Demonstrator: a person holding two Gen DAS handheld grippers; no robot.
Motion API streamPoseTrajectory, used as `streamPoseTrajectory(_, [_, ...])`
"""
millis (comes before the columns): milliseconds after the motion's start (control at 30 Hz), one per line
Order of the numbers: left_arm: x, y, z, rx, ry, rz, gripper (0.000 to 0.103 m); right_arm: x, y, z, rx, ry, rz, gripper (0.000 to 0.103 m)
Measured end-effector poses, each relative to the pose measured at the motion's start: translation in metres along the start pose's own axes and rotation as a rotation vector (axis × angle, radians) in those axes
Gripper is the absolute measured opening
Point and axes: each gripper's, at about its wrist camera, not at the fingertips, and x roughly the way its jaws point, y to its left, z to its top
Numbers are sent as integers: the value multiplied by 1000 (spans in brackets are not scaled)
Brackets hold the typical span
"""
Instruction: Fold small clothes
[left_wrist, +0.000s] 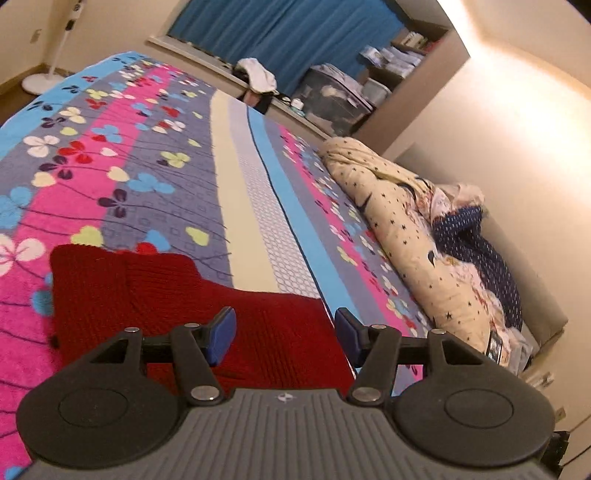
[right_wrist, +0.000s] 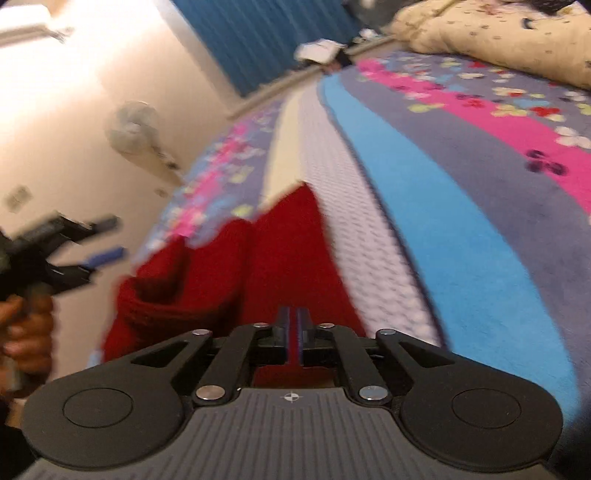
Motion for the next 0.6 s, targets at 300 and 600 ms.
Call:
streamPoseTrajectory(300, [-22, 24, 13, -62, -50, 84, 64, 33, 44, 31, -73, 60, 195, 75])
streamPoseTrajectory(600, [-36, 46, 16, -92, -51, 154, 64, 115, 118, 42, -345, 363, 162, 19])
